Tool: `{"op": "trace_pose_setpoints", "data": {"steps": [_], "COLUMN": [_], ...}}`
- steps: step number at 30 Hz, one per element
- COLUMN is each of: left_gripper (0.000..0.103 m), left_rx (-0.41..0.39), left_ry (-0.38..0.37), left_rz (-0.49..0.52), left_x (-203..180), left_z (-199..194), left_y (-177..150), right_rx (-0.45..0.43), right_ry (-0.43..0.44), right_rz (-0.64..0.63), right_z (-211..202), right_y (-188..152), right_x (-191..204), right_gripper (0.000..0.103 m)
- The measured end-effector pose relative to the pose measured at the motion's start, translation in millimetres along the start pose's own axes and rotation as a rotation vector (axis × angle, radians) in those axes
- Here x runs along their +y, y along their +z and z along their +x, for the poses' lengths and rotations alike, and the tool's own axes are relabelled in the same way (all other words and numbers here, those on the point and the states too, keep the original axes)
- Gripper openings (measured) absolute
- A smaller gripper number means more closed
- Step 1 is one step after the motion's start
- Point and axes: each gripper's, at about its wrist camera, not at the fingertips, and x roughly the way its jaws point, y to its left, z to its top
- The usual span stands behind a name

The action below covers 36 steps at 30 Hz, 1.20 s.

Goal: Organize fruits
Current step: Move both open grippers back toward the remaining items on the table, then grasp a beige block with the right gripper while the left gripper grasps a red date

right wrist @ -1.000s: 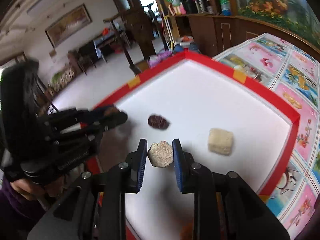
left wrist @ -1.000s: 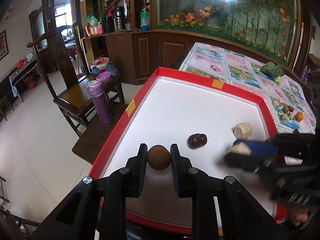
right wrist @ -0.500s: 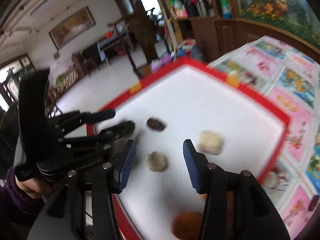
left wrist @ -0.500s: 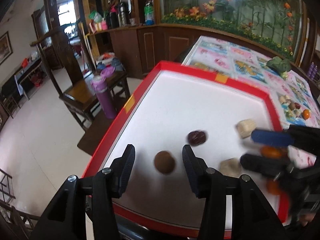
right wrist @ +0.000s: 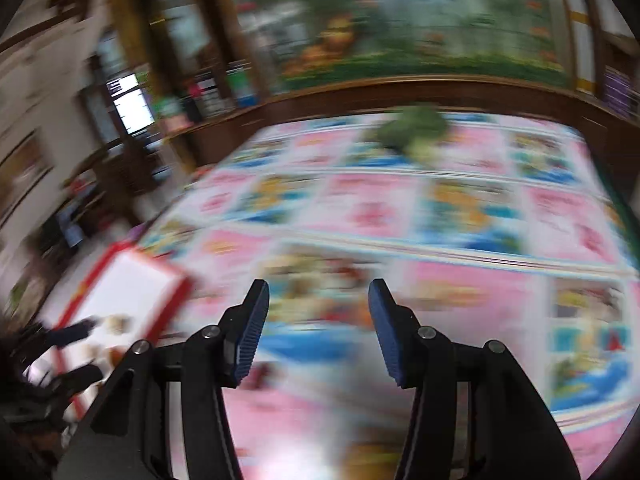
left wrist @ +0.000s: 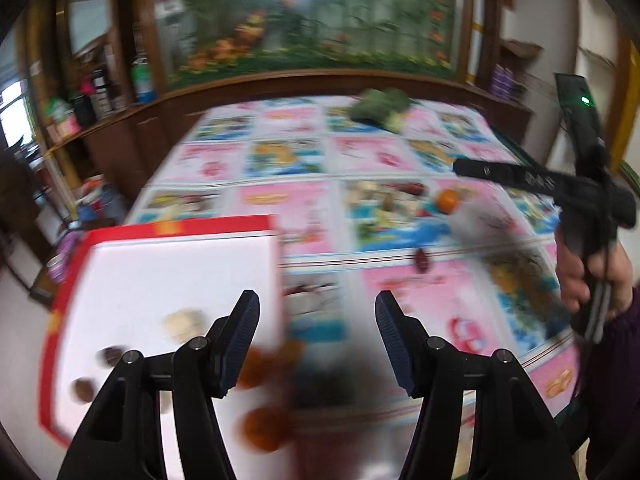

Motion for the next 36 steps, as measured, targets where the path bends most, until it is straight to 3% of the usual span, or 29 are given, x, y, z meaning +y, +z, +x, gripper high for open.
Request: {"op": "trace_pose_setpoints", "data": {"steps": [3, 6, 14, 20, 24, 36], "left_gripper": [0.060, 0.060, 0.060, 0.060, 0.059, 0.035], "left_rx": [0.046, 0.085, 0.146, 0.151, 0.170, 0.185], "left_ry": [-0.041, -0.054, -0.086, -0.109, -0.117, -0.100], "left_rz": [0.036, 0.039, 0.037, 0.037, 0.041, 0.046], "left_x": [-25.8, -39.4, -54.0, -60.0, -64.1, -74.7], "left_z": [23.1, 43.0, 65.9, 73.1, 83.6, 108.0], "left_y": [8.0, 11.3, 12.7, 18.4, 19.4, 24.8], "right_rx": [0.038, 0.087, 0.153, 0.208, 0.202, 0.156], "right_ry": [-0.068, -0.043, -0.053, -0.076, -0.089, -0.085], "right_rz": [0.056, 0.123, 0.140, 0.137, 0.116, 0.165], "right_z": [1.7, 10.2, 37.8, 61.2, 62.5, 40.2], "right_y": [-0.3, -0.7, -0.9, -1.4, 0.3, 5.5], "right_x": [-40.0, -64.1, -62.3, -57.7, -54.8, -64.5], "right_gripper": [0.053, 0.053, 0.052, 0.034, 0.031, 0.030]}}
